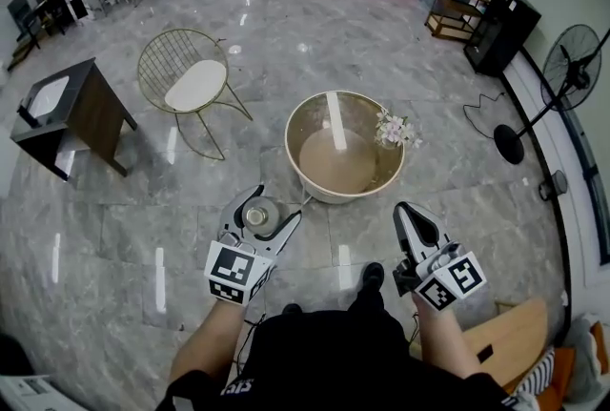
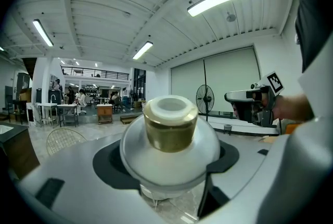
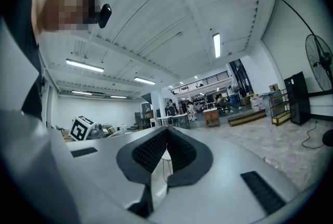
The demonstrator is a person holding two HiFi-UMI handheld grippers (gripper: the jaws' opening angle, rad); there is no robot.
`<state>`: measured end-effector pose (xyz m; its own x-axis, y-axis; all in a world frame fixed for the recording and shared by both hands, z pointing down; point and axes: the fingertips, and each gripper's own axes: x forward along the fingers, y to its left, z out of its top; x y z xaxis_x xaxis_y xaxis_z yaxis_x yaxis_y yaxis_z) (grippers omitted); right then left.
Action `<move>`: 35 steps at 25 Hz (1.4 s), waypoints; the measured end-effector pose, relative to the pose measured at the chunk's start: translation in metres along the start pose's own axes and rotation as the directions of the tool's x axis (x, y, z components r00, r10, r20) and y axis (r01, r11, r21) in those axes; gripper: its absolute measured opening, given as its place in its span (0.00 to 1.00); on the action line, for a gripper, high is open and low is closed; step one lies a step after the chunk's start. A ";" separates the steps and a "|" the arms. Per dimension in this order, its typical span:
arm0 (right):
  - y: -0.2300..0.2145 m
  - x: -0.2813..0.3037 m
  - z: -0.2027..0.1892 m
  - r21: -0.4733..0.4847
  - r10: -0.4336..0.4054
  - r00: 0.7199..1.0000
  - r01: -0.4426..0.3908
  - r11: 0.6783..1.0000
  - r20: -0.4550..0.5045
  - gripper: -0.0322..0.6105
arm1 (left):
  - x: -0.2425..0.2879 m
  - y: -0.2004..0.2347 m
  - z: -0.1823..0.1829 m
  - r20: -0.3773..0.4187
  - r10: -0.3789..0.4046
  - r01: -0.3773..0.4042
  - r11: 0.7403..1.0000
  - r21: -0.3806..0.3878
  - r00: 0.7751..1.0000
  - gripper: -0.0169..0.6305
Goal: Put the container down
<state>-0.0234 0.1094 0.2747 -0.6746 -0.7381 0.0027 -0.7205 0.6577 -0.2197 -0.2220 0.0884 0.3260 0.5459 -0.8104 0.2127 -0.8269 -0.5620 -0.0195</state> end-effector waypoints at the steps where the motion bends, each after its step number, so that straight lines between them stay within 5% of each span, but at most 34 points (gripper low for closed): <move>1: -0.013 0.001 0.002 0.007 0.009 1.000 -0.009 1.000 0.002 0.08 | 0.012 -0.004 0.000 -0.007 0.005 -0.005 1.000 0.003 1.000 0.55; 17: -0.308 -0.036 0.024 0.087 0.169 0.982 -0.162 0.983 -0.084 0.07 | 0.274 -0.115 0.057 -0.037 0.173 -0.175 0.982 -0.071 0.984 0.55; 25: -0.340 0.008 0.015 0.112 0.244 0.962 -0.230 0.967 -0.126 0.07 | 0.315 -0.096 0.040 -0.090 0.216 -0.224 0.970 -0.093 0.972 0.55; 35: -0.341 0.122 0.000 0.085 0.265 0.948 -0.254 0.964 -0.176 0.07 | 0.339 -0.005 0.010 -0.120 0.210 -0.222 0.970 -0.098 0.970 0.55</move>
<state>0.1406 -0.2051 0.3495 -0.8589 -0.4990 0.1158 -0.5094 0.8082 -0.2957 -0.0314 -0.1854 0.3884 0.3400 -0.8847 0.3190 -0.9366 -0.3492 0.0297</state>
